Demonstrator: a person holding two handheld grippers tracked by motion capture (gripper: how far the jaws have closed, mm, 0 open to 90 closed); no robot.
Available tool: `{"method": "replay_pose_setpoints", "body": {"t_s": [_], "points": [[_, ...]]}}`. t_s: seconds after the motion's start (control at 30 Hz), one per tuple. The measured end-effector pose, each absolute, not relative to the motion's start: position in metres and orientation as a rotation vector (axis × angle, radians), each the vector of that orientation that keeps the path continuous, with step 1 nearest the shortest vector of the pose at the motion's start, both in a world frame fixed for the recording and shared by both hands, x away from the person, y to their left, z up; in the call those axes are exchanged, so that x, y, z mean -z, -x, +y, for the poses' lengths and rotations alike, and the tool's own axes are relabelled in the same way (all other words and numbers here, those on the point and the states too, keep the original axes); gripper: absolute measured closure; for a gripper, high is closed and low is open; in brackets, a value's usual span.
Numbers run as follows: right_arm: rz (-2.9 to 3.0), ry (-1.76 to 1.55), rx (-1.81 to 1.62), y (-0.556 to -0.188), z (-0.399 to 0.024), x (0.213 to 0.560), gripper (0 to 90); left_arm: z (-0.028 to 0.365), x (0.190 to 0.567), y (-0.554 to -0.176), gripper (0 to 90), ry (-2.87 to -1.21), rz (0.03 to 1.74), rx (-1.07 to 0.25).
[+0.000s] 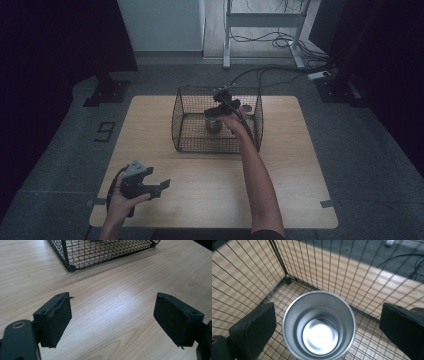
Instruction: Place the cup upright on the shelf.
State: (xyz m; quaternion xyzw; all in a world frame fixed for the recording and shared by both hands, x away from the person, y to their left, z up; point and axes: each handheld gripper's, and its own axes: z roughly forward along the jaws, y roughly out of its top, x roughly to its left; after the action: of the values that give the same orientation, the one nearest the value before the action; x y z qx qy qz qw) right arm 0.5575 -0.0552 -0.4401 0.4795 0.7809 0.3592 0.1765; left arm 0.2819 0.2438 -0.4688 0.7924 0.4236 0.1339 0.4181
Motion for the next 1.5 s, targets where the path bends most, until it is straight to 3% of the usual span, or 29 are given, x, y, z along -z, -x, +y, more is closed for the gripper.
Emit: {"method": "replay_pose_setpoints", "body": {"t_s": [0.73,1.23,1.5], "points": [[2.190,-1.187,-1.200,-0.477,-0.089,0.395,13.2,0.241,0.469,-0.282,15.2,-1.993,1.069,-0.338],[2.126,-1.080,-1.305,-0.410,-0.125,0.395,17.9,0.238,0.470,-0.281,15.2,-2.004,1.068,-0.344],[2.095,-1.060,-1.330,-0.374,-0.149,0.411,18.4,0.234,0.471,-0.281,15.2,-2.014,1.062,-0.344]]}}
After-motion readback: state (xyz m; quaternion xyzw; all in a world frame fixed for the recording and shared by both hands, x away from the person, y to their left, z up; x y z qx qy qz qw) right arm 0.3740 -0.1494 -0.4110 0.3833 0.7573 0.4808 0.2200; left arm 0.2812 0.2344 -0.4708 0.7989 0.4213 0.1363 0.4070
